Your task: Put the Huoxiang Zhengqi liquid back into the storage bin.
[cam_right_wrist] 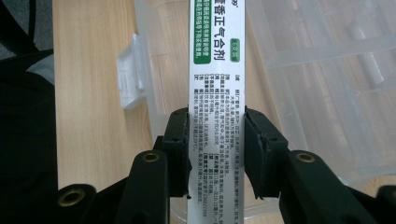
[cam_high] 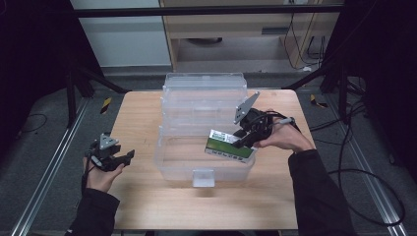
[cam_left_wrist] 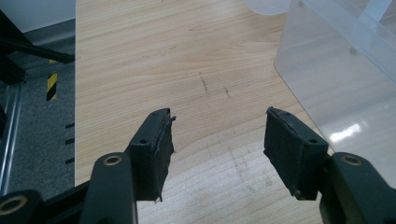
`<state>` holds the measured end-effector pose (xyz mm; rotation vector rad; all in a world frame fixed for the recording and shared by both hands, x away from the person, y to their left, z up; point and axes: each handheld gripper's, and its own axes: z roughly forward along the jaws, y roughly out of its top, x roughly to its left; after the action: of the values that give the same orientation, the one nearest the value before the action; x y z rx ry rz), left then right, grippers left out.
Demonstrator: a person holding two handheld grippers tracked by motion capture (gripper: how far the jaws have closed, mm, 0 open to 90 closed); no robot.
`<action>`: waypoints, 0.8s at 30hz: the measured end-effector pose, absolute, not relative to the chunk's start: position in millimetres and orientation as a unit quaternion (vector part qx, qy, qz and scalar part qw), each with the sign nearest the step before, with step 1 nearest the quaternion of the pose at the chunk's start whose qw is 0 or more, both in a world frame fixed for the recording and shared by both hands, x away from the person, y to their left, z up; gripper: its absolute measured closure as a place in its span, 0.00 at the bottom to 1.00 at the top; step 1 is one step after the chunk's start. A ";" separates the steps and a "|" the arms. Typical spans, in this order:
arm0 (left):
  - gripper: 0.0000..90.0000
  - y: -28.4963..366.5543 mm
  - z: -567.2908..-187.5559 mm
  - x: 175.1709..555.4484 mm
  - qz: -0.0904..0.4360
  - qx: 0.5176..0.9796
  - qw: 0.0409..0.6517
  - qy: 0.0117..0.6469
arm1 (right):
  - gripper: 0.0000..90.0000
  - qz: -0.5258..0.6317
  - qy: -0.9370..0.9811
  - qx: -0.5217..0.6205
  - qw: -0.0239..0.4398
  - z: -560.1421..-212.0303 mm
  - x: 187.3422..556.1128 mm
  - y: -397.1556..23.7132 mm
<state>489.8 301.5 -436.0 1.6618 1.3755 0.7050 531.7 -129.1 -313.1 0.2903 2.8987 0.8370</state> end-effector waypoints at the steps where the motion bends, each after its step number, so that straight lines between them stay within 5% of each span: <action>1: 0.46 301.4 -436.2 489.9 0.281 0.664 0.423 0.549 | 0.72 0.273 0.956 0.092 0.055 -314.2 532.3 -128.6; 24: 0.46 301.9 -437.2 490.5 0.281 0.665 0.420 0.550 | 0.72 0.227 0.971 0.059 0.035 -330.2 538.9 -119.6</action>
<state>490.5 301.9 -437.2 1.6666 1.3776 0.7031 538.9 -119.6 -330.2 0.1827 2.9861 0.6982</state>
